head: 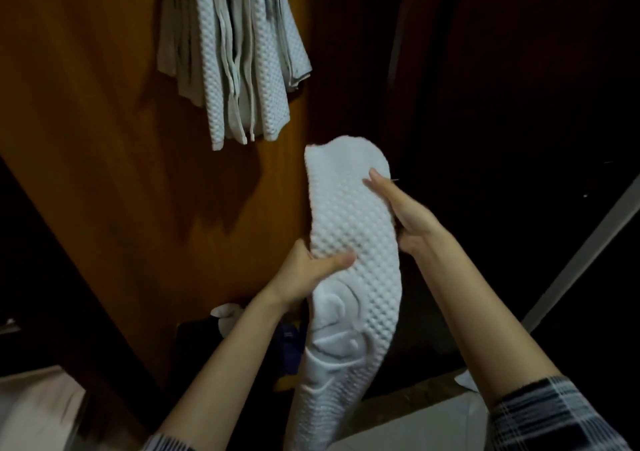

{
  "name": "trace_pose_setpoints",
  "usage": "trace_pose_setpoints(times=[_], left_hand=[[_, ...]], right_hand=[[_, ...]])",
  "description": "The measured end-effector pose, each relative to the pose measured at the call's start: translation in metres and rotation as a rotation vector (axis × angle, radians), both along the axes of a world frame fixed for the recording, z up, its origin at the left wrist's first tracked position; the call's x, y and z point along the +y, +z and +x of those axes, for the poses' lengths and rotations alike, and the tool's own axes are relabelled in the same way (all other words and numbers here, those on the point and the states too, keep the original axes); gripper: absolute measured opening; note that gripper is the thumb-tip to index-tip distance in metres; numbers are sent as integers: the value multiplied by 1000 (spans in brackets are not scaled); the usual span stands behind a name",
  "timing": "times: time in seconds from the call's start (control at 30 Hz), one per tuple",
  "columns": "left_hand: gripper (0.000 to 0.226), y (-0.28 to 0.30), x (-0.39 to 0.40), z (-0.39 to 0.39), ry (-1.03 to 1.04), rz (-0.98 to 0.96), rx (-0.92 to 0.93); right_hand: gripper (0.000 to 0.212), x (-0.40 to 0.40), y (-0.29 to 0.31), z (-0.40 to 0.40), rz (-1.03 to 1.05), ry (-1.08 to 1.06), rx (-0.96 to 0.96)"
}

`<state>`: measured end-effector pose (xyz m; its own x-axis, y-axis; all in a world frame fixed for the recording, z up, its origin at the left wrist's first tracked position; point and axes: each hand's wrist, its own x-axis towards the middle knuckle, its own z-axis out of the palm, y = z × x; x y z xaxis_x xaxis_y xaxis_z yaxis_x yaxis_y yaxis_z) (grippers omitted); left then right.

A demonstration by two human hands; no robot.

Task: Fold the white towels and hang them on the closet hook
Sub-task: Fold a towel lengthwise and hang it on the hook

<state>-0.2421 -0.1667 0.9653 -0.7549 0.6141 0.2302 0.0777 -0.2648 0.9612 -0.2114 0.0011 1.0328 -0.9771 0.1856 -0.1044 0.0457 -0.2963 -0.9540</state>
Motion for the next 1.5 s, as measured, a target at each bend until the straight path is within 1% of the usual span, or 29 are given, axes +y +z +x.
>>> trace_pose_setpoints(times=[0.07,0.17,0.27,0.33,0.4,0.47,0.5,0.57,0.63,0.67,0.7,0.8,0.83,0.9,0.97,1.0,1.07,1.1,1.13,1.17,1.2,1.23,1.27,1.33,1.37,1.4,1.43,1.47,1.5], left_hand=[[15,16,5,-7,33,25,-87],[12,37,9,-18,117,22,-171],[9,53,8,-30,204,46,-287],[13,56,3,-37,250,71,-317],[29,49,-7,-35,192,140,-348],[54,31,-16,-27,81,236,-373],[69,22,-20,-22,18,244,-385],[93,6,-24,-14,-132,187,-438],[102,-1,-26,-12,-181,110,-479],[103,-3,-27,-13,-154,67,-476],[99,-6,-28,-15,-117,17,-465],[54,-9,-28,-14,-104,-78,-396],[47,-9,-27,-14,-92,-90,-370],[41,-4,-21,-12,-79,-85,-344],[36,2,-14,-9,-67,-104,-301],[33,5,-9,-7,-38,-122,-289],[28,12,0,-2,43,-131,-300],[28,16,5,-1,83,-111,-321],[27,20,9,0,119,-80,-351],[27,24,12,1,153,-47,-384],[27,29,15,2,186,-18,-414],[26,34,16,1,213,6,-437],[23,38,17,1,231,25,-450],[13,48,18,1,255,41,-458],[10,52,19,1,270,48,-468],[9,56,20,0,290,61,-483],[10,60,21,-1,319,72,-494],[12,65,23,-2,348,80,-501],[15,69,26,-3,375,82,-497]], right_hand=[[35,-6,-19,11,38,67,-43],[51,-7,-51,26,97,105,-34],[40,-9,-76,42,92,93,-6],[45,-13,-84,46,81,35,42],[43,-17,-85,45,74,18,128],[40,-21,-82,43,46,13,202],[41,-22,-79,41,39,7,224],[38,-24,-72,37,70,-10,226],[38,-25,-66,34,131,-15,171],[39,-24,-64,33,162,-10,145],[40,-22,-64,32,203,-6,125],[41,-17,-58,31,335,-14,85],[43,-16,-56,30,387,-32,80],[43,-15,-52,29,535,-106,42],[40,-10,-55,28,711,-223,-52],[43,-7,-57,30,771,-277,-112],[58,-7,-69,33,793,-399,-173],[54,-10,-78,36,773,-490,-146],[42,-15,-87,40,739,-585,-81],[23,-17,-98,44,677,-638,-16],[10,-23,-106,49,590,-623,7],[24,-30,-114,52,498,-536,-7],[39,-38,-119,57,388,-394,-79],[53,-49,-125,59,114,-133,-294],[56,-53,-126,59,10,-88,-372],[53,-58,-124,59,-66,-93,-408],[46,-63,-123,56,-90,-147,-402],[44,-70,-123,53,-36,-230,-357],[54,-77,-123,50,120,-312,-282]])
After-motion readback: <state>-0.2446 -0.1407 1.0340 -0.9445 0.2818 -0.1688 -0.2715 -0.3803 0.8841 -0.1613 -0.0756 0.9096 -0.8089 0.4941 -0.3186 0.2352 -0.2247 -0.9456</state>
